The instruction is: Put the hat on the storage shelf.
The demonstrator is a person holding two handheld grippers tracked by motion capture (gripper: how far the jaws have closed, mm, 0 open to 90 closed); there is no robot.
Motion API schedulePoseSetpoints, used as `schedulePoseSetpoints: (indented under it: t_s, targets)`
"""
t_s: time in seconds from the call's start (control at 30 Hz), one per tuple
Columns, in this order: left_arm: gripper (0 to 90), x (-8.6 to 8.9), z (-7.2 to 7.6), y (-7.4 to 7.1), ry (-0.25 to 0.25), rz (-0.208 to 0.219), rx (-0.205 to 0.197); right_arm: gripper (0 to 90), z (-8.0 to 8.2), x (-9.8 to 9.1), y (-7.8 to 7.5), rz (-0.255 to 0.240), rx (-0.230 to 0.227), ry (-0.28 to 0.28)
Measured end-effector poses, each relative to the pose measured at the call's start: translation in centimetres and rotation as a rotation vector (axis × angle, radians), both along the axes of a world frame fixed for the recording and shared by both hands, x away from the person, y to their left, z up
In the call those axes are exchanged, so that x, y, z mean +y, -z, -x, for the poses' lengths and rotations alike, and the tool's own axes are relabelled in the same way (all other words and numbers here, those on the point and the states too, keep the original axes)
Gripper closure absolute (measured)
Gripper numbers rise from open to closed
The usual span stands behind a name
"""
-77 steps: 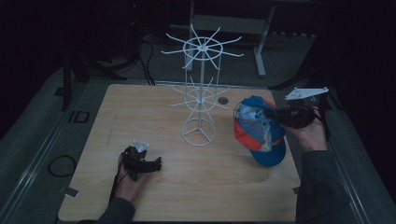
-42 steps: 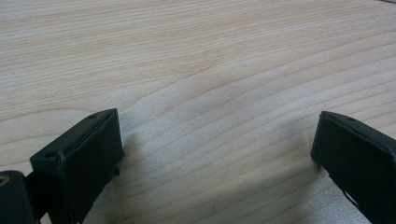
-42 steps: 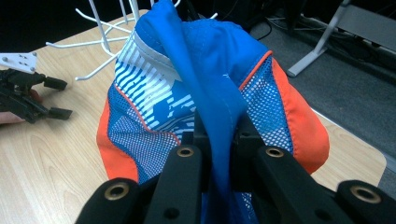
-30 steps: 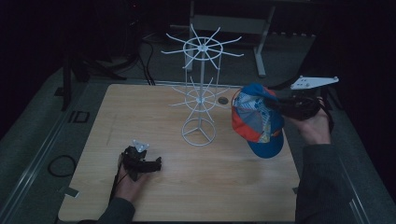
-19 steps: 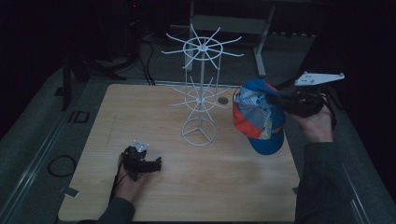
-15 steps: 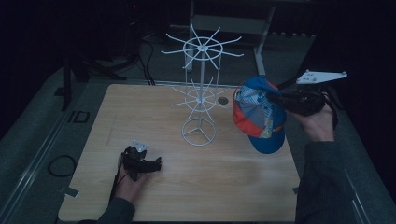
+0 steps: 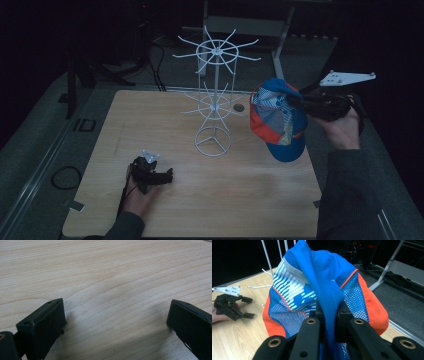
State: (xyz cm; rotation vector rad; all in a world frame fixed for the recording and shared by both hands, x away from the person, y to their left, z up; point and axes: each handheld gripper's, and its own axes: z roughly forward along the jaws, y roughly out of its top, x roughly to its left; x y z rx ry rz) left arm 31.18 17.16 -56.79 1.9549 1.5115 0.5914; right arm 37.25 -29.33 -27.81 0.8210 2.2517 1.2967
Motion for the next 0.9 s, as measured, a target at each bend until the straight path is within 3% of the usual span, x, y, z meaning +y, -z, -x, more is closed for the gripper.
schedulePoseSetpoints:
  t_s: [0.9]
  targets:
    - [2.5, 0.0, 0.0, 0.0, 0.000, 0.000, -0.001, 84.2, 0.6, -0.1, -1.5, -0.060, -0.045, -0.019]
